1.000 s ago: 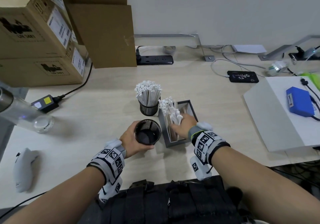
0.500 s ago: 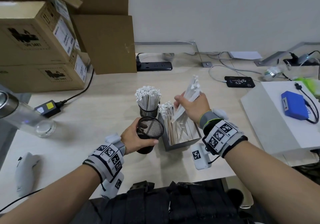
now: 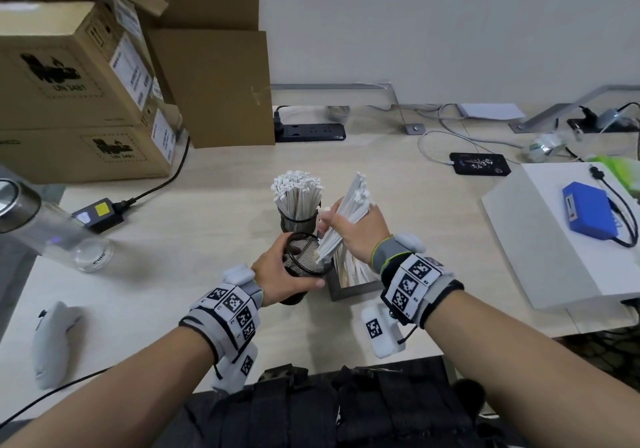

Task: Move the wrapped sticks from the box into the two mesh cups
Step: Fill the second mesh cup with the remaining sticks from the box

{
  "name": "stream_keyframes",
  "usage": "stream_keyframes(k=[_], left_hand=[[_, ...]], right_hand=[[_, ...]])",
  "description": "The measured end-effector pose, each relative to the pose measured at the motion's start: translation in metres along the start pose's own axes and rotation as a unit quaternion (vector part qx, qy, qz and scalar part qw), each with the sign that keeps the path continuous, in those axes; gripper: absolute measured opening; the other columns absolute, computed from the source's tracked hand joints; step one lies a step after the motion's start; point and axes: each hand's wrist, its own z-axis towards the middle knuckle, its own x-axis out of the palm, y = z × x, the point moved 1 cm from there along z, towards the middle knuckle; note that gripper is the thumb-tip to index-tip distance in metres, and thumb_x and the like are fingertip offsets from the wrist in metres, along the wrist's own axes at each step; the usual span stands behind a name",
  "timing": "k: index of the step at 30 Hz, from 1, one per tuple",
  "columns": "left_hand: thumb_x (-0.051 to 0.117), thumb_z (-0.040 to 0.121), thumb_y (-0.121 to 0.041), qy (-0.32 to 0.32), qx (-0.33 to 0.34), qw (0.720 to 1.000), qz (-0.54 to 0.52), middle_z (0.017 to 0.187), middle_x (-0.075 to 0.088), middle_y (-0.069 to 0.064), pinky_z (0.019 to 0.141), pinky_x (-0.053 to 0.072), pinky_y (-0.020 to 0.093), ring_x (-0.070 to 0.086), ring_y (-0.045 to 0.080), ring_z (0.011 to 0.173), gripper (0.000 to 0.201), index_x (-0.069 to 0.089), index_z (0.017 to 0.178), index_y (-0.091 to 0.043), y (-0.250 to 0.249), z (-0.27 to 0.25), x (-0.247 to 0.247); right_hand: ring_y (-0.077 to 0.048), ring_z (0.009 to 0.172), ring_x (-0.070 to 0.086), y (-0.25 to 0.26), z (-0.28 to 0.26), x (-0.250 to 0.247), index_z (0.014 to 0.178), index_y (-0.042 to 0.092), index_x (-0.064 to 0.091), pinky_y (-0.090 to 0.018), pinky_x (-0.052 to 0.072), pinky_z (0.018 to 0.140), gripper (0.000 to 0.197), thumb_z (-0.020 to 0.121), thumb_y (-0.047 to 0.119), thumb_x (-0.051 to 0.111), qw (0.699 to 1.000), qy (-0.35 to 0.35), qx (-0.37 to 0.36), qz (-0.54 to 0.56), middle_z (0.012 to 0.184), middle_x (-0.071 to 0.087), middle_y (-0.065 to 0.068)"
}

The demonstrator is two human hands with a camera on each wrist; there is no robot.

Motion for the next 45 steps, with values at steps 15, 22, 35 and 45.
stream_keyframes(k=[15, 22, 35, 45], left_hand=[[0.079, 0.038, -0.064, -0.03, -0.042, 0.999, 0.006, 0.111, 0.062, -0.015, 0.092, 0.043, 0.024, 0.062, 0.012, 0.105, 0.09, 0.044, 0.118, -0.043, 0.027, -0.012, -0.007], [0.08, 0.04, -0.061, -0.029, -0.033, 0.999, 0.008, 0.114, 0.062, -0.015, 0.093, 0.045, 0.026, 0.062, 0.01, 0.105, 0.087, 0.044, 0.118, -0.045, 0.026, -0.013, -0.009], [0.082, 0.04, -0.059, -0.04, -0.036, 0.999, 0.008, 0.114, 0.063, -0.014, 0.095, 0.045, 0.026, 0.062, 0.012, 0.106, 0.088, 0.044, 0.118, -0.044, 0.031, -0.015, -0.01], [0.08, 0.039, -0.06, -0.033, -0.027, 0.999, -0.003, 0.109, 0.06, -0.026, 0.09, 0.043, 0.023, 0.063, 0.009, 0.103, 0.08, 0.044, 0.11, -0.05, 0.021, -0.016, -0.009]], right_hand=[[-0.026, 0.054, 0.062, -0.025, 0.008, -0.03, 0.079, 0.005, 0.059, -0.035, 0.055, 0.056, 0.018, 0.09, 0.017, 0.065, 0.989, -0.126, 0.008, 0.081, 0.062, 0.066, -0.016], [-0.019, 0.054, 0.066, -0.046, 0.009, -0.031, 0.076, 0.001, 0.064, -0.033, 0.056, 0.06, 0.028, 0.088, 0.027, 0.064, 0.994, -0.102, 0.032, 0.008, 0.064, 0.07, -0.01], [-0.024, 0.118, 0.055, -0.061, 0.007, -0.015, 0.135, 0.02, 0.053, -0.022, 0.035, 0.093, 0.055, 0.091, 0.054, 0.052, 0.924, 0.153, 0.144, -0.318, 0.131, 0.058, -0.004], [-0.021, 0.064, 0.06, -0.055, 0.017, -0.036, 0.073, 0.006, 0.069, -0.041, 0.05, 0.093, 0.06, 0.09, 0.059, 0.045, 0.976, 0.003, 0.149, -0.156, 0.085, 0.075, -0.008]])
